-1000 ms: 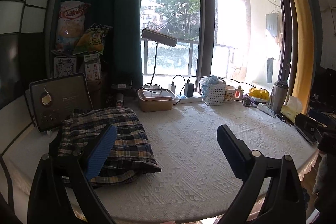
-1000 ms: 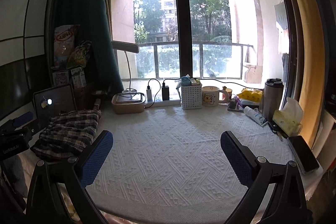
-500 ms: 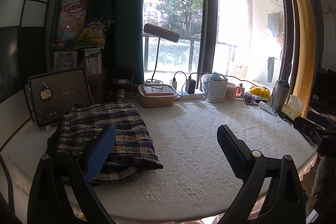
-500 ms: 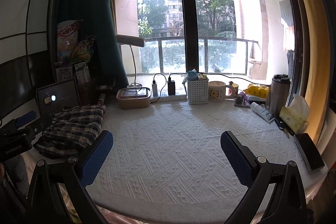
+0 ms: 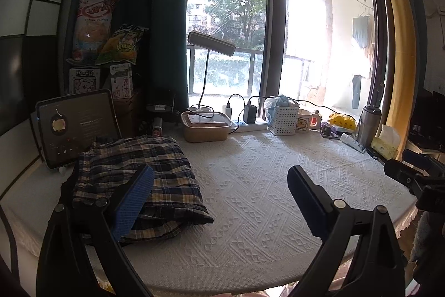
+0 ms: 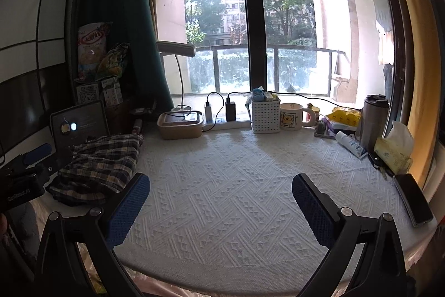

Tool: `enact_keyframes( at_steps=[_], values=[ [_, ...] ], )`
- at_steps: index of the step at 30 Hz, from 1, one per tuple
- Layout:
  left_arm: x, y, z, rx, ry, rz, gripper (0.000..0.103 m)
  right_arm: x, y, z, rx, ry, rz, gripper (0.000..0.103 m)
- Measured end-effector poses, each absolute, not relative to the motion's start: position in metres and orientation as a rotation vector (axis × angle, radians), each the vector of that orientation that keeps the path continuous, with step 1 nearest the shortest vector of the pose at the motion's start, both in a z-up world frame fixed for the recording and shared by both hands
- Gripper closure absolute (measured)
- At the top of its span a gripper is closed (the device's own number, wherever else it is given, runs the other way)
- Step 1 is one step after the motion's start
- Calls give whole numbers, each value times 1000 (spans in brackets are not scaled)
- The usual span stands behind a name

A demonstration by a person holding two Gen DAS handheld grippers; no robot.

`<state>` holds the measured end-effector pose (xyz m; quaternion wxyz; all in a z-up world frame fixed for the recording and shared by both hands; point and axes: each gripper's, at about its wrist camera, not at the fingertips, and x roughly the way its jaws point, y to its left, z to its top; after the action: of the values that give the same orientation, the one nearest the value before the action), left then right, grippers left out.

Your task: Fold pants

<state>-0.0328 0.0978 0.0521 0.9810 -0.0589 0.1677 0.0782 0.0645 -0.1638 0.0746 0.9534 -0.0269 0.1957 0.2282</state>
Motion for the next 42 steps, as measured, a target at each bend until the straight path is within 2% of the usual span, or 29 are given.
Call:
enact_keyframes(
  at_steps=[42],
  values=[
    [-33,96,54,-110,321,153,6,62,-166,73,-57,393,463,0]
  ],
)
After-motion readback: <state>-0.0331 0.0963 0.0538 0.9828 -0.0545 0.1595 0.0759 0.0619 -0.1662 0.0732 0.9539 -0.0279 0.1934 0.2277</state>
